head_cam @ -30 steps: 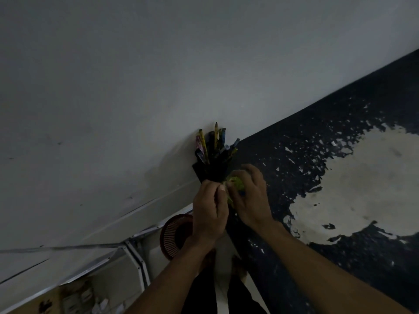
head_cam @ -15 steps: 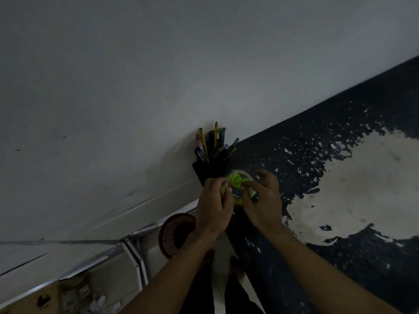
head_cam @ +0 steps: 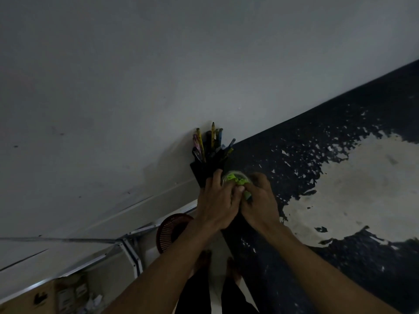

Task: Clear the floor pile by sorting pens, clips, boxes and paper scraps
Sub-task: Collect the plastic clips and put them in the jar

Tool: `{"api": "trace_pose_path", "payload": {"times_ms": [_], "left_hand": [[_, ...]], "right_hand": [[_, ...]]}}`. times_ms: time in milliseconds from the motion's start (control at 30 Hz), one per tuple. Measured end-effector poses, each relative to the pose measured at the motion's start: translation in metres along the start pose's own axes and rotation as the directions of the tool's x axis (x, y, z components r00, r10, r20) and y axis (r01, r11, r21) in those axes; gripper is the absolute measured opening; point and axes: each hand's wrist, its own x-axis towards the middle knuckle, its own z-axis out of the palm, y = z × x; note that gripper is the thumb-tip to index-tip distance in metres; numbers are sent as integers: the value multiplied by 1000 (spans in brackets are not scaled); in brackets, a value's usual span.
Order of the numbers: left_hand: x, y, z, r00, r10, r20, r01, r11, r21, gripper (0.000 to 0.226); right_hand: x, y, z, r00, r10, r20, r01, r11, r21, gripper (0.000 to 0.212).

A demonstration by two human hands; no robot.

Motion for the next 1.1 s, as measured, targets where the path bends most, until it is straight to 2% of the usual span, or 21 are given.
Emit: {"api": "trace_pose_path", "payload": {"times_ms": [133,267,333,433,533,633,767,867,933,1033,1100], "left_hand": [[2,10,-8,996,-55,68,62,992,-106,53],[9,25,-19,975,-141,169,162,980,-114,61],[12,31,-22,961,-182,210,204,975,-92,67],[14,30,-21,955,-177,237,205,974,-97,71],[13,19,-17,973,-127,195,152,981,-120,72],[10,10,-15,981,-79,175,106,984,-146,71],[6,7,-11,992,-32,123,56,980,-192,64],[10,3,-7,992,-101,81,124,927,-353,65],[15,0,-3,982,-169,84,189,879,-439,71],[20,3,-3,968,-191,162,241,889,-390,71],[20,8,-6,968,-175,178,227,914,-336,66]], "right_hand": [[3,4,-2,998,-32,48,27,995,98,27],[6,9,-3,976,10,218,-4,1000,-27,48],[7,10,-3,963,24,267,-20,1000,-20,58],[8,8,-4,976,38,214,-61,993,100,49],[10,4,-6,989,54,136,-72,989,129,45],[13,0,-5,981,69,182,-90,990,108,56],[12,-3,-2,962,113,250,-142,985,102,56],[13,-10,-7,970,133,204,-163,977,140,49],[16,-10,-7,974,146,174,-164,982,95,38],[19,-9,-5,982,151,115,-156,987,41,24],[19,-11,-4,988,149,49,-152,987,48,20]]}}
